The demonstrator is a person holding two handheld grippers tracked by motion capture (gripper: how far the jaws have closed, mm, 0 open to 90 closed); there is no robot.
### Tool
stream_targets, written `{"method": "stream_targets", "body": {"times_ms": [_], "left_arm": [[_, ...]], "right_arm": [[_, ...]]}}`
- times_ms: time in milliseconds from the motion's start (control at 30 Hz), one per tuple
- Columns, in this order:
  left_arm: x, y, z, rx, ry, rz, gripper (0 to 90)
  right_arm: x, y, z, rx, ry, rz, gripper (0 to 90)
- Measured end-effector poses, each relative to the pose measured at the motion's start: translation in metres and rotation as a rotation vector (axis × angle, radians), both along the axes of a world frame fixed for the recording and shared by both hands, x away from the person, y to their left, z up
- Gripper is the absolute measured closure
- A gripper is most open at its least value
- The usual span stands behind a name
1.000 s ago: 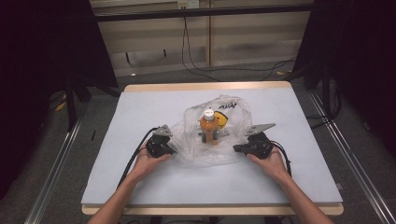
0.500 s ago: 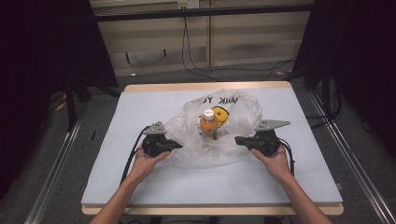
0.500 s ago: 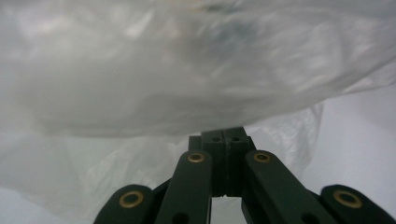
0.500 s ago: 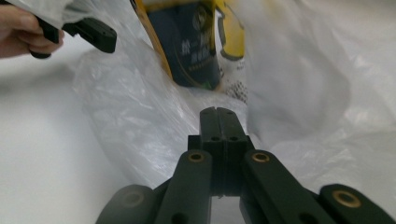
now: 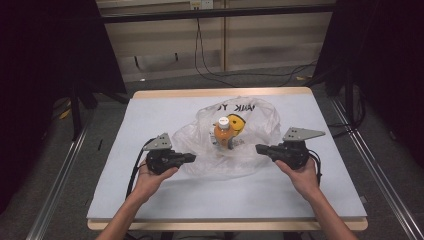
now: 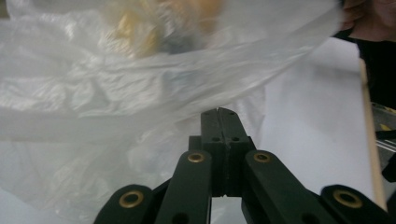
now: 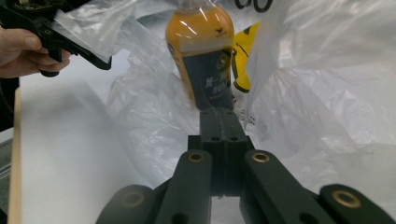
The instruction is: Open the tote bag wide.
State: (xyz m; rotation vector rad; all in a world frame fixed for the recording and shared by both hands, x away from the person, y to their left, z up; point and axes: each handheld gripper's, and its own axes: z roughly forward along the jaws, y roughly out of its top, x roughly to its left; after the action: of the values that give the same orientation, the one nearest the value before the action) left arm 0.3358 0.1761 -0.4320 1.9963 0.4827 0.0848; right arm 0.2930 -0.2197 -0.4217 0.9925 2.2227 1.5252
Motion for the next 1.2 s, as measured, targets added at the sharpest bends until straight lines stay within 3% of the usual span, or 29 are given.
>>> {"method": "stream_targets", "body": {"times_ms": [133, 167, 233, 300, 333, 467, 667, 767, 867, 1033, 1133, 1200], "left_arm": [[-0.015, -0.001, 0.014, -0.045, -0.019, -0.015, 90.0], [-0.022, -0.006, 0.025, -0.046, -0.057, -0.030, 90.0], [-0.023, -0.009, 0.028, -0.051, -0.055, -0.038, 90.0], [-0.020, -0.013, 0.033, -0.075, -0.060, -0.053, 90.0], [-0.018, -0.014, 0.034, -0.075, -0.063, -0.052, 90.0], [-0.011, -0.012, 0.038, -0.109, -0.061, -0.038, 90.0], [0.000, -0.007, 0.052, -0.140, -0.082, -0.015, 90.0], [0.013, -0.012, 0.064, -0.154, -0.094, -0.013, 90.0], [0.030, -0.022, 0.073, -0.120, -0.098, 0.000, 90.0], [0.062, -0.040, 0.066, -0.095, -0.054, 0.041, 90.0], [0.074, -0.054, 0.053, -0.003, -0.015, 0.068, 90.0], [0.080, -0.061, 0.042, 0.066, -0.009, 0.086, 90.0]], "right_arm": [[-0.008, -0.003, 0.010, 0.015, -0.029, 0.002, 90.0], [-0.009, -0.003, 0.017, 0.020, -0.047, 0.003, 90.0], [-0.007, -0.004, 0.025, 0.035, -0.066, 0.002, 90.0], [-0.005, -0.004, 0.029, 0.047, -0.074, -0.001, 90.0], [-0.001, -0.004, 0.035, 0.076, -0.087, -0.009, 90.0], [0.007, 0.000, 0.040, 0.088, -0.098, -0.004, 90.0], [0.021, 0.004, 0.054, 0.072, -0.105, -0.001, 90.0], [0.029, 0.002, 0.063, 0.070, -0.114, -0.008, 90.0], [0.038, 0.002, 0.072, 0.055, -0.120, -0.013, 90.0], [0.056, -0.003, 0.074, 0.016, -0.127, -0.022, 90.0], [0.073, -0.010, 0.063, 0.010, -0.096, -0.046, 90.0], [0.075, -0.011, 0.059, 0.008, -0.087, -0.049, 90.0]]}}
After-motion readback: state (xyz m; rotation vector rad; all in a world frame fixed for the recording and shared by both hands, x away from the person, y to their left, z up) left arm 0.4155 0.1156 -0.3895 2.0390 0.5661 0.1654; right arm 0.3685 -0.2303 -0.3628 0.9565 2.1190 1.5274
